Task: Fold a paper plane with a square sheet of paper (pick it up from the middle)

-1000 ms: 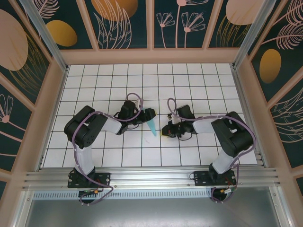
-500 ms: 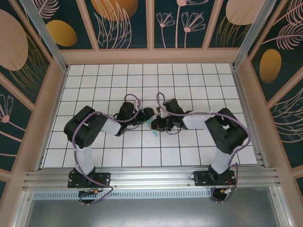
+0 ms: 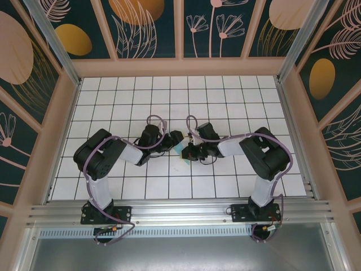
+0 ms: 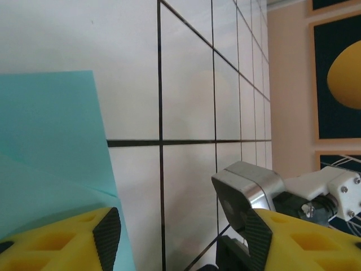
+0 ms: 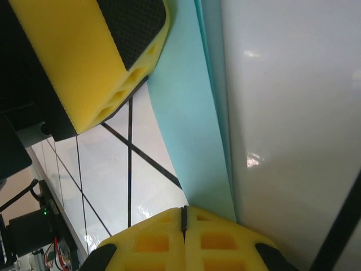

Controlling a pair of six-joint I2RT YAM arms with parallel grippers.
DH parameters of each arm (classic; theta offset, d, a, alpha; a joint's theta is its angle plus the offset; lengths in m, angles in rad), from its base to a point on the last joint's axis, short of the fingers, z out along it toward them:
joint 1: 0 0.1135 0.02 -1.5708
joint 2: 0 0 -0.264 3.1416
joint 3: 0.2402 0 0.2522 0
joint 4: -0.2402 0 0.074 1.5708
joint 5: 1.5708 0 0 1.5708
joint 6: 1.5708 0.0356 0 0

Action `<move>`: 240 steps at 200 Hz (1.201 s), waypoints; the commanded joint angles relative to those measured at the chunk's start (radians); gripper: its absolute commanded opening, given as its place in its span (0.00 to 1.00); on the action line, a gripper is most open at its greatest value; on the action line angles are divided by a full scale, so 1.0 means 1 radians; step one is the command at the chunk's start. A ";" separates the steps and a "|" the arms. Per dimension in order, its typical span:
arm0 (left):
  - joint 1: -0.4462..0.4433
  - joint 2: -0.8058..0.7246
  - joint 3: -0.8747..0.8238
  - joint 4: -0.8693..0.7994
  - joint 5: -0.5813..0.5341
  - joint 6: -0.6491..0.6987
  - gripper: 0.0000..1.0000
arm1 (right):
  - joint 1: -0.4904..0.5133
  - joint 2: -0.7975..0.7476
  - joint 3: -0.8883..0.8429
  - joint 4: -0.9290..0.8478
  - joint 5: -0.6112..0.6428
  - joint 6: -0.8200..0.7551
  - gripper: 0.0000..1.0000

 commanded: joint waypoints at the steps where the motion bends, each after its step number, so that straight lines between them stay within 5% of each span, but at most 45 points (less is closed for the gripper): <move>1: 0.003 -0.020 0.049 -0.155 -0.040 0.110 0.64 | -0.021 0.044 -0.099 -0.161 0.027 -0.040 0.00; 240: 0.142 0.036 0.134 -0.171 0.054 0.374 0.66 | -0.080 0.063 -0.130 -0.216 -0.009 -0.138 0.00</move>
